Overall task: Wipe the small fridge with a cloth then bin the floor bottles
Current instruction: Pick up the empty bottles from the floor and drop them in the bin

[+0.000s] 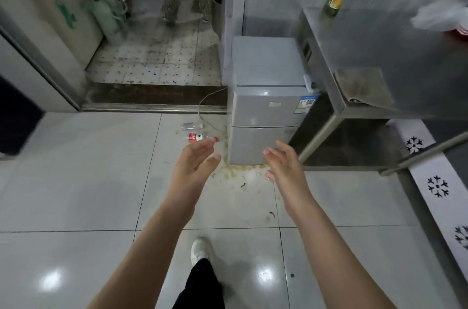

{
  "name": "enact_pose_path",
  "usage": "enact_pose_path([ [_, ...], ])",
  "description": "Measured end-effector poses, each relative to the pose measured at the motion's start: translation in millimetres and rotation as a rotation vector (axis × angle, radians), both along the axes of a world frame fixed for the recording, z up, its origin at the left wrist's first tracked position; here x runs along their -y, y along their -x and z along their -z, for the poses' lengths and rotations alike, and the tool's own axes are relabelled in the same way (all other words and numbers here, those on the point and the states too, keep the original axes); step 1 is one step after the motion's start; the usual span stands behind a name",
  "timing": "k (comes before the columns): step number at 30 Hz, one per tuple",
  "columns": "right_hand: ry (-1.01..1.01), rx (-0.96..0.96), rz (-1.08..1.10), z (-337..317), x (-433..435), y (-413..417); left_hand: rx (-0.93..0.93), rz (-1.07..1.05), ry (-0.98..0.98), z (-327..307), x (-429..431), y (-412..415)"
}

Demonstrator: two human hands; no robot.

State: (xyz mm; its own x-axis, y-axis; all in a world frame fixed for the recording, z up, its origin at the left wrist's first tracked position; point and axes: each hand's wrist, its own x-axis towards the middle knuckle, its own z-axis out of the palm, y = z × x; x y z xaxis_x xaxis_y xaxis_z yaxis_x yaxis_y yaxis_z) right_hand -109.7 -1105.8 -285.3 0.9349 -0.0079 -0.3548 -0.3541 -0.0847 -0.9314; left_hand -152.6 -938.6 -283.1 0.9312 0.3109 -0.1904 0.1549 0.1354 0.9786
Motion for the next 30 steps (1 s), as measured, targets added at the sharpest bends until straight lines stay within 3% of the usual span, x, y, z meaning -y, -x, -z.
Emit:
enact_pose_path([
  [7, 0.002, -0.084, 0.063, 49, -49, -81, -0.123, 0.001, 0.056, 49, -67, -90],
  [15, 0.069, -0.231, 0.000, 151, -93, -146, -0.290, -0.086, 0.092, 152, -101, -153],
  [22, 0.140, -0.331, -0.031, 288, -118, -185, -0.420, -0.160, 0.091, 297, -118, -200],
  [30, 0.181, -0.399, -0.064, 485, -137, -199, -0.520, -0.157, 0.007, 509, -133, -233],
])
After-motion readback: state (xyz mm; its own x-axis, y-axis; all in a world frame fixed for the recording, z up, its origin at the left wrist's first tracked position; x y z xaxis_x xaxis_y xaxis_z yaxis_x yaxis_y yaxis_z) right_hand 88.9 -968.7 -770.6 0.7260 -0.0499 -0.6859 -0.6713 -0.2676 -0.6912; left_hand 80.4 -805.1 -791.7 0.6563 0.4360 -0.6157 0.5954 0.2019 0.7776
